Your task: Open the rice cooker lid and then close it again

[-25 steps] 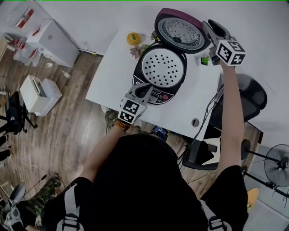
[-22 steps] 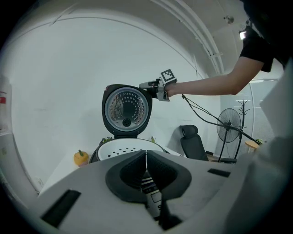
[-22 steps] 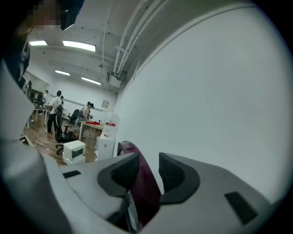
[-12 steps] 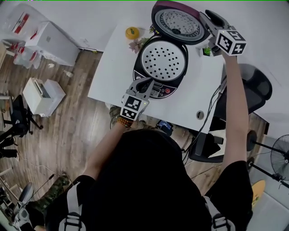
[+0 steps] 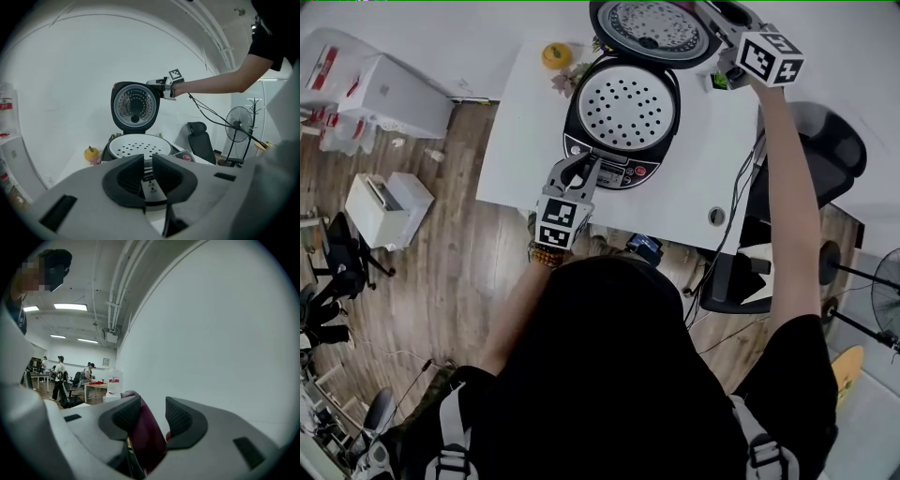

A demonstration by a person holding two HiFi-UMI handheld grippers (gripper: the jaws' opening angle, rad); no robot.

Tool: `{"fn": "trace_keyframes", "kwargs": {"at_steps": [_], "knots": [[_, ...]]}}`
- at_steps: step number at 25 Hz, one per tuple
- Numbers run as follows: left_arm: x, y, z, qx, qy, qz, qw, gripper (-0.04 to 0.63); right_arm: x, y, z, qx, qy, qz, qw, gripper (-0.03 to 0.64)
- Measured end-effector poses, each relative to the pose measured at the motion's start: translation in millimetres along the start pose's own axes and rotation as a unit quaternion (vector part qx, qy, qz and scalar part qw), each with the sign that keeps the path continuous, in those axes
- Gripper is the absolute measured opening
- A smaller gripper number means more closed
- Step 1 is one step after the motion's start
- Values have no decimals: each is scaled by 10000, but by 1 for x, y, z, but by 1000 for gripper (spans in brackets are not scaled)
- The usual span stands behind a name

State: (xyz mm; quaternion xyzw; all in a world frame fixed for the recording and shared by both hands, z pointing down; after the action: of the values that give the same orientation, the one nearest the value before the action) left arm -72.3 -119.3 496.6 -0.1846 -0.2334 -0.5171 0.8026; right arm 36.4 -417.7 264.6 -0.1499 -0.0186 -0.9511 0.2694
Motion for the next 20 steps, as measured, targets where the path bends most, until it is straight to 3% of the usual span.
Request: {"fn": "trace_keyframes", "kwargs": {"at_steps": [7, 17, 20], "knots": [[1, -7, 10, -11, 126, 53, 9999, 26, -1, 1, -2, 70, 119, -49, 9999, 161], [3, -2, 13, 316, 46, 46, 9995, 26, -7, -13, -1, -50, 237, -77, 9997, 163], [3, -3, 14, 212, 73, 64, 9997, 26, -10, -19, 0, -123, 286, -59, 9995, 164]]}}
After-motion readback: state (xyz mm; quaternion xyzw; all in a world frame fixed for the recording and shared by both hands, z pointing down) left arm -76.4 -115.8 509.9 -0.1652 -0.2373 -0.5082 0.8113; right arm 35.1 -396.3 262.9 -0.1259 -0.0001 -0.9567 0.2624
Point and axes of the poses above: the fingertips, and each gripper's own axes: x forward along the fingers, y to its right, z out of its underside, the point moved 1 cm from there along -x, backward along the fingers, and after that the axes turned 13 degrees about -y, right-handed, at the moved point
